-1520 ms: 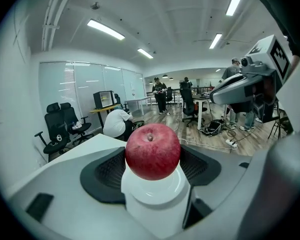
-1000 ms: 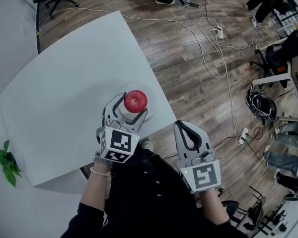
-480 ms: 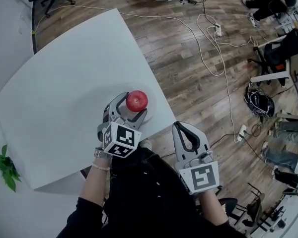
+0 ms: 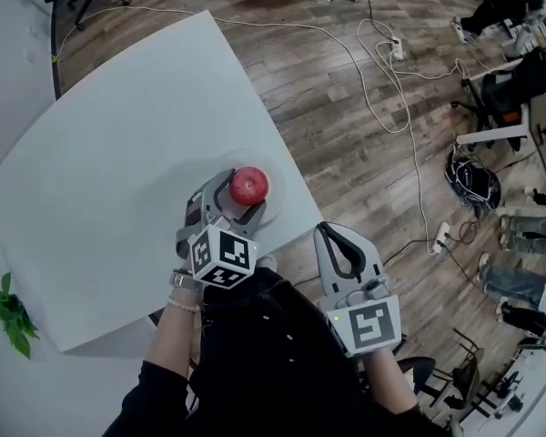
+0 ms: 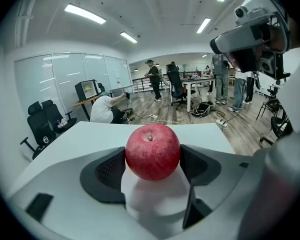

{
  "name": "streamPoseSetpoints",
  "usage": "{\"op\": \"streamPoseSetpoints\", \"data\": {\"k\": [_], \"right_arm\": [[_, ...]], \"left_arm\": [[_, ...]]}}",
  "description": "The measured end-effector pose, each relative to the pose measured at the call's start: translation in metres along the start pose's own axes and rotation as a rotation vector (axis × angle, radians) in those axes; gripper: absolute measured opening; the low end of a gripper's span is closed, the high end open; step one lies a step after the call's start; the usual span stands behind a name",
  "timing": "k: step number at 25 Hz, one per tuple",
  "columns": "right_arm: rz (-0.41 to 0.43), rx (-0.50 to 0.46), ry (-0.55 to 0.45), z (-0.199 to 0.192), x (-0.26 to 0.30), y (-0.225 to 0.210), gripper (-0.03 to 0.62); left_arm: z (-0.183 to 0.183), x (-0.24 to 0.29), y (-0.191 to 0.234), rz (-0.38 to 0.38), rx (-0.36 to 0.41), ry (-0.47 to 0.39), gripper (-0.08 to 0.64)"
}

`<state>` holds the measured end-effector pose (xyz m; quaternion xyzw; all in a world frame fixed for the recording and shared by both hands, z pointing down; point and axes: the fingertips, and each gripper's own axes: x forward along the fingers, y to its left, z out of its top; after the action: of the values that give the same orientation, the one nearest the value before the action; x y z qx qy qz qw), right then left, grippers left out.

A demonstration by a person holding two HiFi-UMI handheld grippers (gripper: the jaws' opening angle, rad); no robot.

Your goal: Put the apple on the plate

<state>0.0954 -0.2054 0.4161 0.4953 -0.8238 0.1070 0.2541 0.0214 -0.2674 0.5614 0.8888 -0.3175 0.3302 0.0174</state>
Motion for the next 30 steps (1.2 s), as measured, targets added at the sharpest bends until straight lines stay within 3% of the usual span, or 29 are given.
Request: {"op": "streamPoseSetpoints", "data": {"k": [9, 30], "right_arm": [[0.005, -0.004, -0.001, 0.000, 0.003, 0.005, 0.044], [0.000, -0.019, -0.049, 0.007, -0.014, 0.003, 0.044]], "left_arm": [[-0.002, 0.000, -0.001, 0.003, 0.011, -0.011, 0.351], [0.018, -0.033, -0.004, 0.026, -0.116, -0.068, 0.351]]}}
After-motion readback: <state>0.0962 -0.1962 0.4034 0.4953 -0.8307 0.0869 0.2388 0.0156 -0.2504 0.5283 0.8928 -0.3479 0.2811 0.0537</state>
